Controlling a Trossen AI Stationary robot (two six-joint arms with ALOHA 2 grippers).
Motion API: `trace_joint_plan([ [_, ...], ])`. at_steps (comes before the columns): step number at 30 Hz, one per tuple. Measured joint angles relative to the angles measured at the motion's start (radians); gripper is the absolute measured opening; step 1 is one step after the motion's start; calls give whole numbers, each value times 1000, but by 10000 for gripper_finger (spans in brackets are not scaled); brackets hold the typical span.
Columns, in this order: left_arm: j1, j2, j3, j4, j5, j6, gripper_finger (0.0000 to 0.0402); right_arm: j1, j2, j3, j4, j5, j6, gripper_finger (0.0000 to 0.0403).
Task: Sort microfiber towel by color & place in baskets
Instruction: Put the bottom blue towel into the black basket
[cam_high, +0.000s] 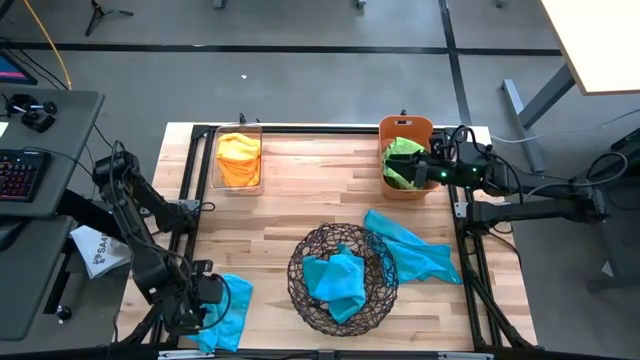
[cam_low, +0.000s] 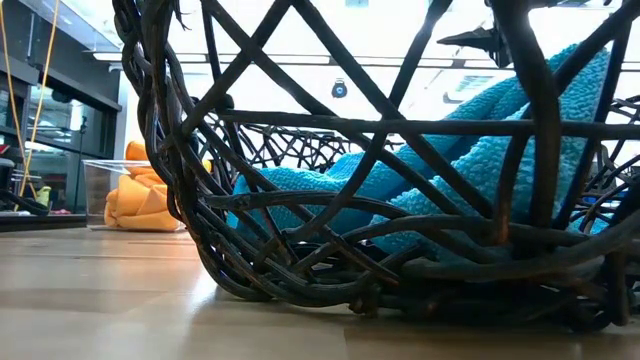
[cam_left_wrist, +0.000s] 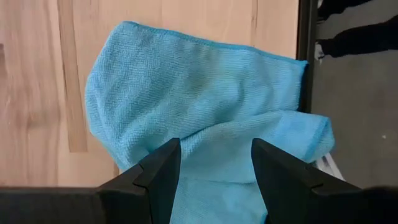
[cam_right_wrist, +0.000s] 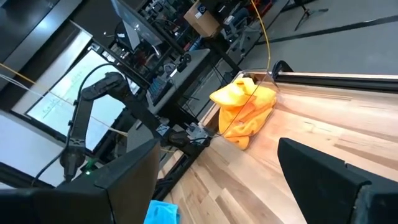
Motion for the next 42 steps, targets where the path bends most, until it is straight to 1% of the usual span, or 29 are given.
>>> trace_joint_plan([
  [6,0,49,0,-9,11,-8,184,0,0,0,-15,-13,-1,320],
  [10,3,93,0,-42,54,-25,184,0,0,0,-42,-23,-1,320],
  [15,7,105,0,-10,50,-123,184,0,0,0,-64,-23,0,320],
  [16,7,105,0,0,38,-118,184,0,0,0,-67,-24,0,320],
  [20,6,111,0,-8,-11,-13,184,0,0,0,-79,-25,0,320],
  [22,6,128,0,-29,-28,-1,184,0,0,0,-84,-28,1,320],
  [26,3,191,0,-30,-10,26,184,0,0,0,-84,-44,0,320],
  [31,-2,297,0,-1,5,60,184,0,0,0,-86,-46,0,320],
  [35,8,370,6,19,50,73,183,0,0,0,-86,-46,0,320],
  [37,19,395,5,24,79,79,174,0,0,0,-86,-45,1,320],
  [39,35,406,6,37,93,62,149,0,0,0,-86,-45,0,320],
  [40,48,406,6,43,97,49,128,0,0,0,-86,-45,0,320],
  [42,84,393,4,61,108,30,68,0,0,0,-86,-45,0,320],
])
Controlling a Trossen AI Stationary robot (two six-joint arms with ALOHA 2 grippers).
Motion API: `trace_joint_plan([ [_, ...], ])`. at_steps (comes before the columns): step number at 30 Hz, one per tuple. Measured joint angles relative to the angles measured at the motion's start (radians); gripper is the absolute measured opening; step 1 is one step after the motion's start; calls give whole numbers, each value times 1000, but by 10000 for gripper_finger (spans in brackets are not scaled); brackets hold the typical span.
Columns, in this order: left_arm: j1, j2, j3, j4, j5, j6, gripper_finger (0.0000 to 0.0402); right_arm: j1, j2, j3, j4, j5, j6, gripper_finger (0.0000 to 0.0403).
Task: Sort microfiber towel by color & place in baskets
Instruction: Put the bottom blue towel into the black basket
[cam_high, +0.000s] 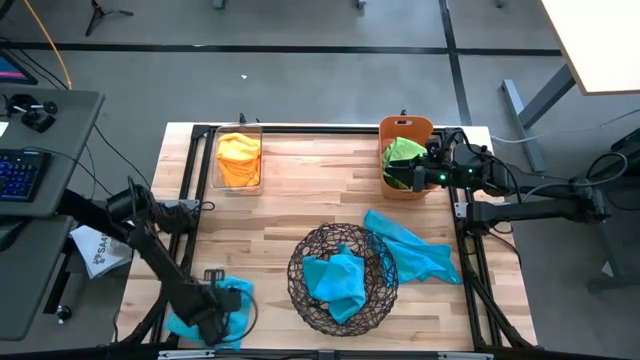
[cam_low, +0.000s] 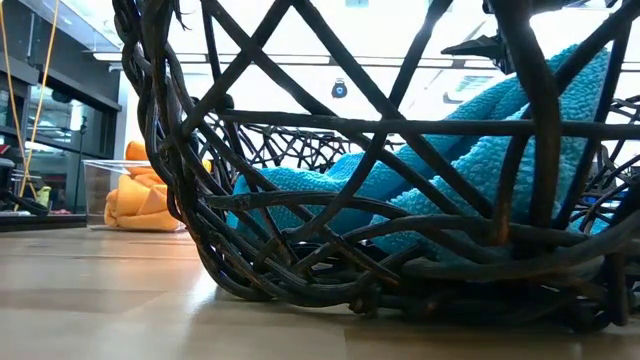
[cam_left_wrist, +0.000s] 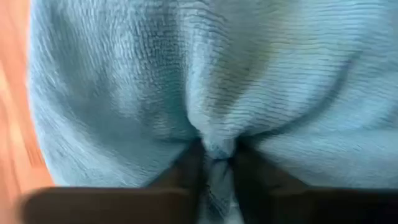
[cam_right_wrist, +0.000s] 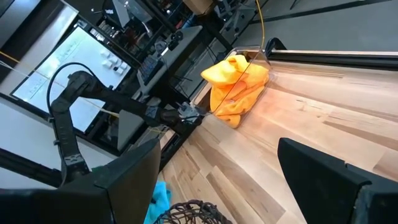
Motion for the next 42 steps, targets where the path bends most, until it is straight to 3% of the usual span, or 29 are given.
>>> trace_joint_plan([
  [2,46,-43,-4,10,-27,-33,20,0,0,0,0,0,7,320],
  [8,164,-344,95,-210,-296,-51,4,0,-2,0,1,0,26,320],
  [13,295,-535,254,-160,-661,182,2,0,-2,0,1,1,26,320],
  [16,396,-544,322,-21,-706,443,1,0,-2,0,3,1,27,320],
  [19,501,-497,327,170,-655,707,1,0,-2,0,5,7,26,320],
  [23,632,-370,329,430,-461,907,1,0,-2,0,5,9,26,320],
  [27,717,-181,328,746,-242,981,0,0,-2,0,7,10,8,320],
  [30,751,-55,328,936,-51,930,0,-1,-2,0,8,11,3,320],
  [36,745,62,327,896,156,776,0,-1,-15,0,8,11,2,320],
  [42,724,66,328,708,115,793,7,-1,-23,0,5,35,2,320],
])
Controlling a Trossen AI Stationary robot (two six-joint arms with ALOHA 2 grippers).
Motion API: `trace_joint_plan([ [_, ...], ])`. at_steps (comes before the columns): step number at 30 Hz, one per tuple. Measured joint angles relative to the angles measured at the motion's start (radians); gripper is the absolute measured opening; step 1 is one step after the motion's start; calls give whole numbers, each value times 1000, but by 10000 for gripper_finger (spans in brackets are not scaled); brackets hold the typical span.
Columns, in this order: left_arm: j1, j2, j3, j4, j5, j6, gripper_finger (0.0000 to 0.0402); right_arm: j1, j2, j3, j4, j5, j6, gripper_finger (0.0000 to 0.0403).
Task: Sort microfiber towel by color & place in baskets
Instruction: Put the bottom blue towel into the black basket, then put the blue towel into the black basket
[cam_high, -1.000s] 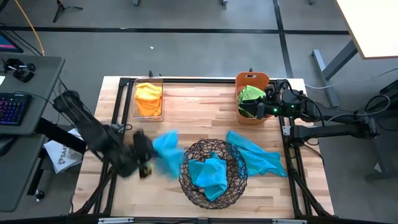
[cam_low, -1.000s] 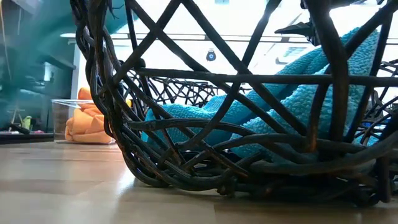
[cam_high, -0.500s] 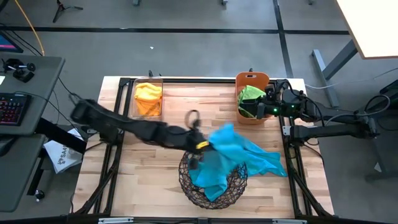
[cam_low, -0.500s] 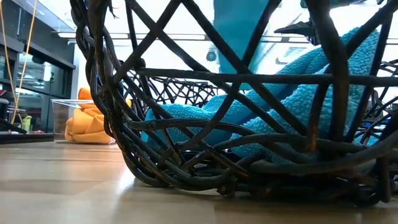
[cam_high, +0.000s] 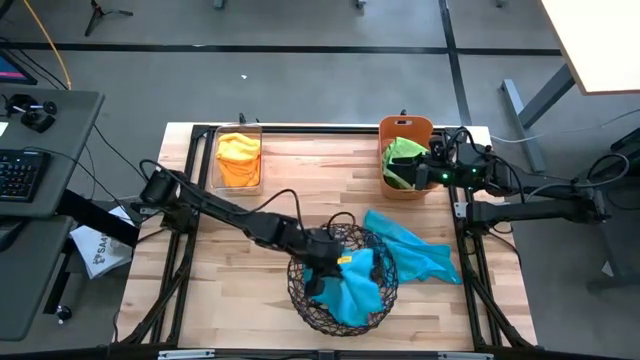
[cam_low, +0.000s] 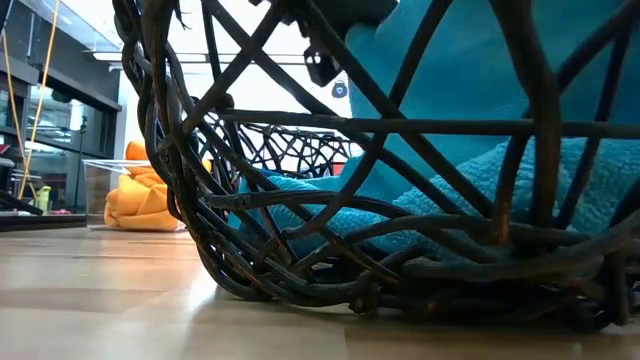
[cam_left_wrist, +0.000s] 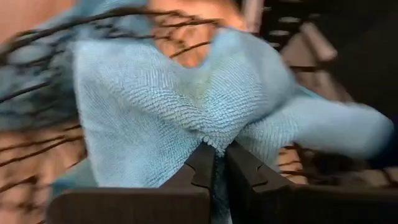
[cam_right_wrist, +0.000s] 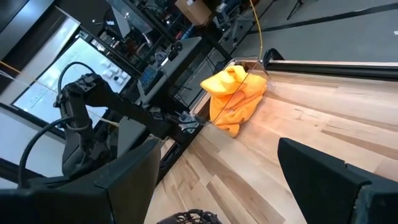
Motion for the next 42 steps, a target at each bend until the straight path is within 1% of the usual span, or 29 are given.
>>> trace_joint_plan([
  [2,5,-9,0,-26,-56,-25,17,0,0,0,0,0,0,320],
  [4,15,-23,0,-24,-83,-44,33,0,0,0,0,0,2,320],
  [8,39,-62,9,-35,-82,-53,78,0,-5,0,2,-9,5,320],
  [13,65,-130,41,-97,-78,-58,143,0,-26,0,5,-10,-1,320],
  [17,73,-164,60,-151,-77,-72,184,0,-52,0,0,-11,-14,320],
  [20,77,-196,82,-222,-70,-45,202,0,-73,0,-2,-12,-21,320],
  [23,87,-266,107,-311,-66,-12,206,0,-91,1,-34,-40,-19,320],
  [26,106,-369,109,-352,-99,-6,207,0,-111,1,-166,-103,8,320],
  [29,111,-470,93,-365,-219,-4,207,2,-125,1,-380,-144,61,320],
  [32,110,-574,16,-324,-323,-6,207,23,-118,1,-627,-176,117,320],
  [35,110,-657,-77,-296,-387,-60,207,60,-97,0,-843,-220,140,320],
  [38,110,-720,-155,-253,-406,-145,207,101,-79,0,-950,-242,140,320],
  [42,105,-764,-227,-157,-421,-205,207,165,-37,-5,-1000,-263,135,320],
])
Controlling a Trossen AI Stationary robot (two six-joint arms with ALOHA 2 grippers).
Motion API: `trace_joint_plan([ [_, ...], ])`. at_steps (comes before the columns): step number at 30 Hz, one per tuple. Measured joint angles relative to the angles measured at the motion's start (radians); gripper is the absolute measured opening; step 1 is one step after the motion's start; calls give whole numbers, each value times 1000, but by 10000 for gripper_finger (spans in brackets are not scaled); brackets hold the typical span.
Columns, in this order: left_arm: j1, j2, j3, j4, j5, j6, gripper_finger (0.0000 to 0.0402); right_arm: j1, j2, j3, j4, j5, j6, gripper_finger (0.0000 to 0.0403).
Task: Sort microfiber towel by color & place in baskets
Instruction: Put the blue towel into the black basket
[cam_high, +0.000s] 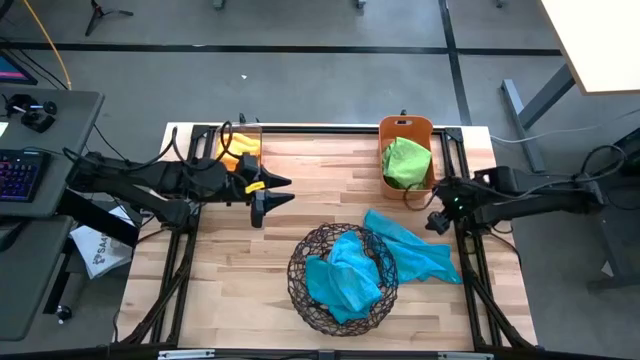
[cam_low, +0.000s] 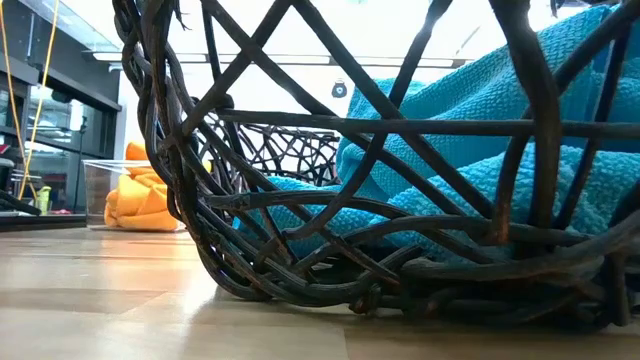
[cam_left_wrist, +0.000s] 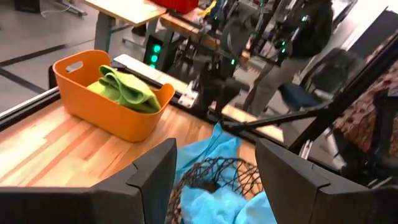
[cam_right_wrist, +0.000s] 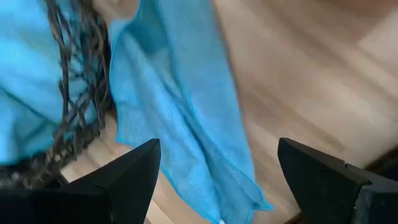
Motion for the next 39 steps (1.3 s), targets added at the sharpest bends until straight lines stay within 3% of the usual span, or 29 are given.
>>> trace_joint_plan([
  [10,-26,-6,-24,32,0,-10,207,203,124,-254,362,-107,40,320],
  [16,-25,-6,-24,31,0,-11,207,259,173,-302,448,18,91,320],
  [26,-25,-54,-24,2,41,-10,207,340,389,-304,480,52,76,320],
  [31,-25,-117,-24,2,0,18,207,373,512,-290,490,98,158,313],
  [35,-24,-160,-24,-3,-47,66,207,388,547,-257,421,115,231,243],
  [39,-24,-196,-23,-17,-120,129,207,390,541,-182,234,118,220,80],
])
